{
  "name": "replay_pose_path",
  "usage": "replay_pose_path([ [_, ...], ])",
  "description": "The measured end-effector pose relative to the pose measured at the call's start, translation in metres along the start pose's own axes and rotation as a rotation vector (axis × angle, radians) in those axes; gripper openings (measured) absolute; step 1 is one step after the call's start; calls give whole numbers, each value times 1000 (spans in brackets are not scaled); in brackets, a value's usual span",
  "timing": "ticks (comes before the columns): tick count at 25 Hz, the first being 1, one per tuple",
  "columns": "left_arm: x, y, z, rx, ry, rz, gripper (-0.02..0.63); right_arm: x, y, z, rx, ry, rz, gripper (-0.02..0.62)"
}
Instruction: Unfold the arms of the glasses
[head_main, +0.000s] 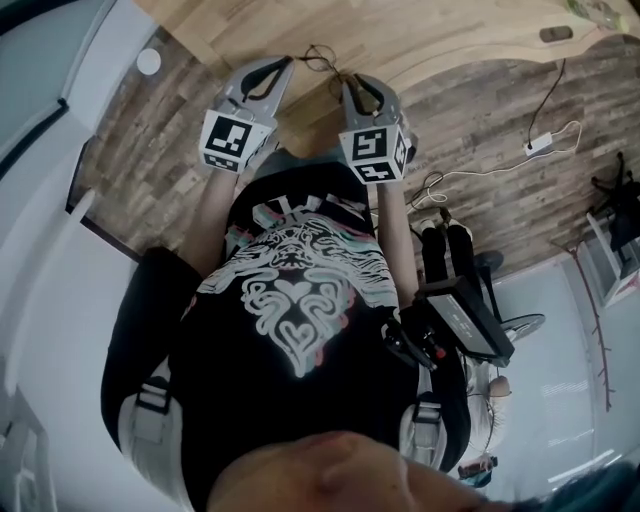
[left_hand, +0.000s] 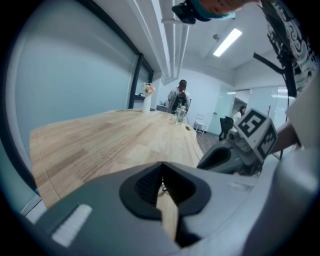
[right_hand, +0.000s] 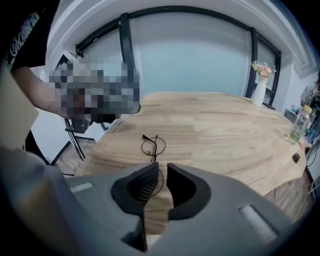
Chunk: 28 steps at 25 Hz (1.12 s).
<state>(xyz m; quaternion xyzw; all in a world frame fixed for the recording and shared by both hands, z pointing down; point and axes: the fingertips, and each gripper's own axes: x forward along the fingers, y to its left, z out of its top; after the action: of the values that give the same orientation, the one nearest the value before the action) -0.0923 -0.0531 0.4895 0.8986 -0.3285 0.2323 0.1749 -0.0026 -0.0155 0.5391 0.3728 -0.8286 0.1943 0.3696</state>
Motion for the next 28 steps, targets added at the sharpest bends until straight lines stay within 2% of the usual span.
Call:
replay_pose_path([
  [5,2,0,-4,21,25,-5,-11,-5,6,5,-27,5,19,54],
  [15,4,1,-8,12,40,-17,-11,-5,21,-12,-66,77,67,55],
  [19,3,0,-8,4,41,-19,-11,-1,25,-17,-87,109,76,77],
  [28,-1,-1,-17,13,70,-19,-11,1,29,-12,-125,110,86,77],
])
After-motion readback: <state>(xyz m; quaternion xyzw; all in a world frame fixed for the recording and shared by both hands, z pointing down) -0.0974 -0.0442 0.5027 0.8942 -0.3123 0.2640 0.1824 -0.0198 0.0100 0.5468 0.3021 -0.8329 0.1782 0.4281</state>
